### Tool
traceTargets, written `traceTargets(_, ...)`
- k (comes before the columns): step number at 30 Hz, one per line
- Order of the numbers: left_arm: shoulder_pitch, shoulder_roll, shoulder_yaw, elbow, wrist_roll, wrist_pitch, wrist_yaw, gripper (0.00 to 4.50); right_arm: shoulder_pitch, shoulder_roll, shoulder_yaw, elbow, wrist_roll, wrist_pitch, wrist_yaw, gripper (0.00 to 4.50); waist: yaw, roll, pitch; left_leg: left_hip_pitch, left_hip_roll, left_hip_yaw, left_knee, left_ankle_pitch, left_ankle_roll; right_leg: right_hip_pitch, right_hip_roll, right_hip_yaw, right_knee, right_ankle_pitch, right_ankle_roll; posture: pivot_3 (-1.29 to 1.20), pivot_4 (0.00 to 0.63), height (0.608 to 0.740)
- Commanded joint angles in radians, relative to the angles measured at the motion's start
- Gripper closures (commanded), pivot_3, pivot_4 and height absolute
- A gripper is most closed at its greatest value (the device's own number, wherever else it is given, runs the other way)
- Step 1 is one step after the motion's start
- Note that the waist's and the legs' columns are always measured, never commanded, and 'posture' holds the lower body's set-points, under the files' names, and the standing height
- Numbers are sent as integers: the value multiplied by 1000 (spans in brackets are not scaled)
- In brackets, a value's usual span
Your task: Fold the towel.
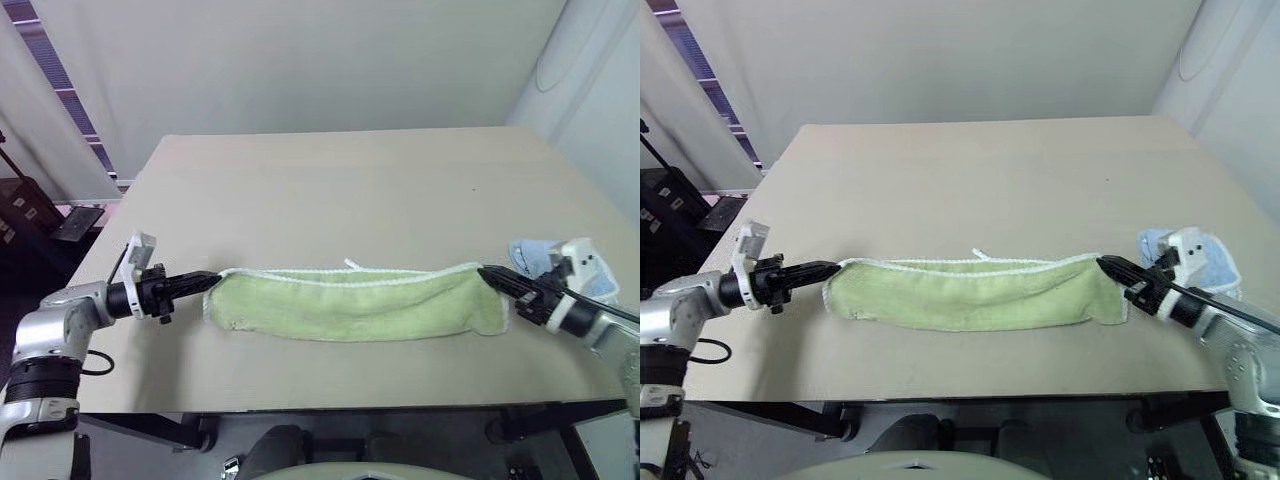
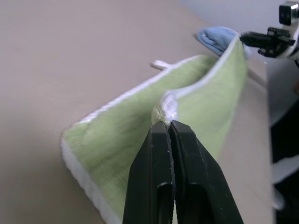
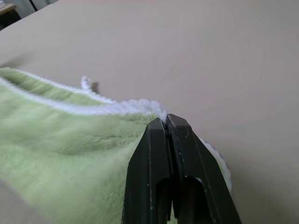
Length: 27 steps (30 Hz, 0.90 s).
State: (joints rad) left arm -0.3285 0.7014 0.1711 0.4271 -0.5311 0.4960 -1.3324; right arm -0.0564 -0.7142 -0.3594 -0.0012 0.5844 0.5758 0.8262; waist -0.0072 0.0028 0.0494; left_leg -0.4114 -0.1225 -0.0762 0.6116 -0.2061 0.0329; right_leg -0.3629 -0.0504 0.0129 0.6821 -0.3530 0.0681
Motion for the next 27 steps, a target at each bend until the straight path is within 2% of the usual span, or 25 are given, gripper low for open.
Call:
traceTargets(1, -46, -16, 27, 39, 10, -35, 47, 4480, -57, 18, 10, 58, -28, -44, -14, 4500, 0, 0, 0, 0, 0, 0, 0, 0, 0, 0, 0, 0, 1, 0, 0, 0, 0, 740)
traceTargets(6, -67, -34, 21, 102, 36, -93, 55, 4480, -152, 72, 51, 153, -62, -75, -44, 4500, -5, 0, 0, 1, 0, 0, 3, 0, -1, 2, 0, 0, 2, 1, 1, 0, 0, 740)
traceTargets(13, -126, -62, 20, 207, 66, -162, 79, 4480, -208, 103, 76, 238, -100, -108, -48, 4500, 1, -1, -1, 2, -1, 0, 4, -1, -3, 2, 0, 0, 2, 3, 2, 0, 0, 740)
traceTargets(16, -127, -68, 3, 219, 74, -151, 52, 4480, -236, 95, 98, 285, -109, -29, -64, 4500, -3, -1, -1, 2, -1, 0, 3, 0, -2, 2, 0, 1, 2, 3, 2, 0, 0, 740)
traceTargets(20, -132, -77, 3, 221, 67, -121, 30, 3549, -245, 94, 97, 300, -117, -7, -79, 3580, -5, -1, -1, 2, -1, 0, 3, 0, -2, 1, 0, 1, 3, 3, 2, 0, 0, 740)
traceTargets(21, -132, -78, 2, 219, 69, -119, 29, 3082, -249, 92, 92, 298, -111, 2, -80, 3132, -5, -1, -1, 2, -1, 0, 3, 0, -2, 1, 0, 1, 3, 3, 2, 0, 0, 740)
traceTargets(27, -145, -60, 34, 234, 87, -154, 76, 972, -261, 78, 2, 216, -27, 88, -107, 1036, -4, -1, -1, 2, -1, 0, 3, 0, -3, 1, 0, 1, 3, 3, 2, 0, 0, 740)
